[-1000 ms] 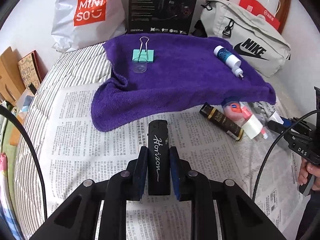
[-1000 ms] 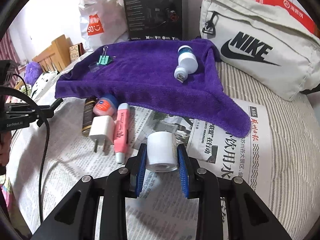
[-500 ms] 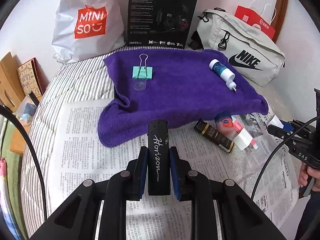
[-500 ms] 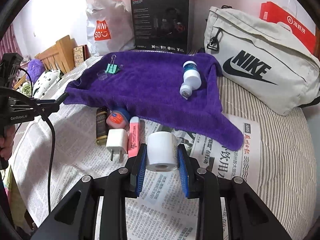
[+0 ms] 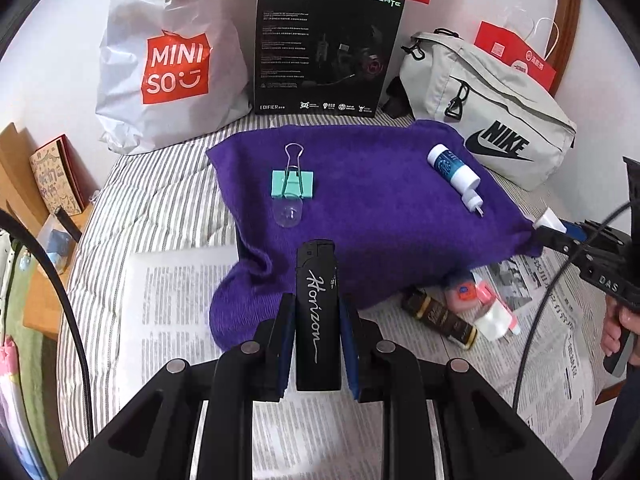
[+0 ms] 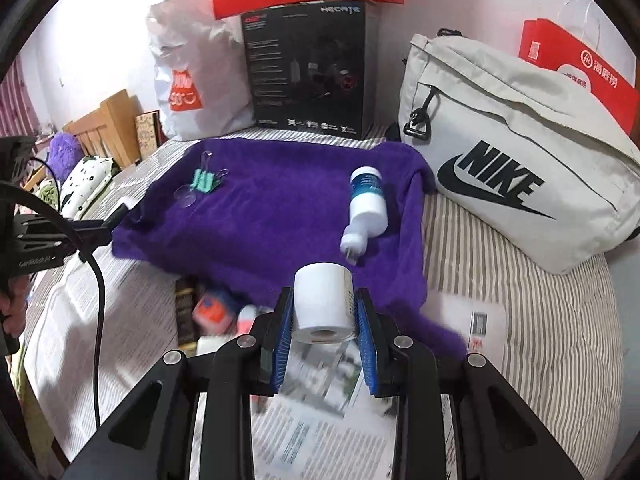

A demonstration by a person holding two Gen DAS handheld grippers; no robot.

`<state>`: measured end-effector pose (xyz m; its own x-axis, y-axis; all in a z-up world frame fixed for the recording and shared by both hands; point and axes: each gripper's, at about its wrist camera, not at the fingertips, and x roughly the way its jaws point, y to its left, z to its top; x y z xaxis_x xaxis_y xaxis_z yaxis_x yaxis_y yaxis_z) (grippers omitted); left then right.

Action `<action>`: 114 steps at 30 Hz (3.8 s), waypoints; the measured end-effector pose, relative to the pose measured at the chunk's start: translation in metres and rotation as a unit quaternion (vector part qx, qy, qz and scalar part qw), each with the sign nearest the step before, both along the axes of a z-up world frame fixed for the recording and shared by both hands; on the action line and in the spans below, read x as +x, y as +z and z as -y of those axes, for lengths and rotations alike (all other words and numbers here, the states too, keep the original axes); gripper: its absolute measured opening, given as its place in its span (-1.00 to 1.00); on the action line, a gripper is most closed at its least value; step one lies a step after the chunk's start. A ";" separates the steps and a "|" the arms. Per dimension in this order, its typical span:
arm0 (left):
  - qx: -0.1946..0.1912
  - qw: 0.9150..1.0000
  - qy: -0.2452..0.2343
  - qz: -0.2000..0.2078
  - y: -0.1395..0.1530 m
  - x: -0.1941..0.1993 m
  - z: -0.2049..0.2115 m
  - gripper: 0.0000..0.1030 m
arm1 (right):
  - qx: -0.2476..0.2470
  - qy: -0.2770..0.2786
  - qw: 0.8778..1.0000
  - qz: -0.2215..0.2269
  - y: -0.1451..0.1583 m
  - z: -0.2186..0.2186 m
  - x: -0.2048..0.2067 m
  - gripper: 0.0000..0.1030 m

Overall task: Organize rigid objects
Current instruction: 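Carry the tape roll and Horizon case onto the purple towel with both tools, then open both tools to release the tape roll and case on the towel, then grasp the pink highlighter with the right tool while the left tool grasps the Grand Reserve bottle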

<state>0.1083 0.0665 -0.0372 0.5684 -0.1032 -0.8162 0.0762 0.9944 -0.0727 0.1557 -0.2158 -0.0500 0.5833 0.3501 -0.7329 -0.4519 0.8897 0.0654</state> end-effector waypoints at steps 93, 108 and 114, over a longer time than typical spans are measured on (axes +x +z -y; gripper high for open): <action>0.005 0.999 -0.004 -0.041 -0.024 -0.029 0.008 -0.12 | -0.017 0.059 0.996 -0.062 -0.052 -0.030 -0.034 -0.25; -0.002 0.999 -0.004 -0.045 -0.030 -0.042 0.015 -0.12 | -0.027 0.058 0.997 -0.046 -0.058 -0.034 -0.039 -0.67; -0.021 0.999 -0.014 -0.045 -0.033 -0.032 0.034 -0.12 | -0.027 0.009 0.998 -0.057 -0.053 0.010 -0.055 -0.67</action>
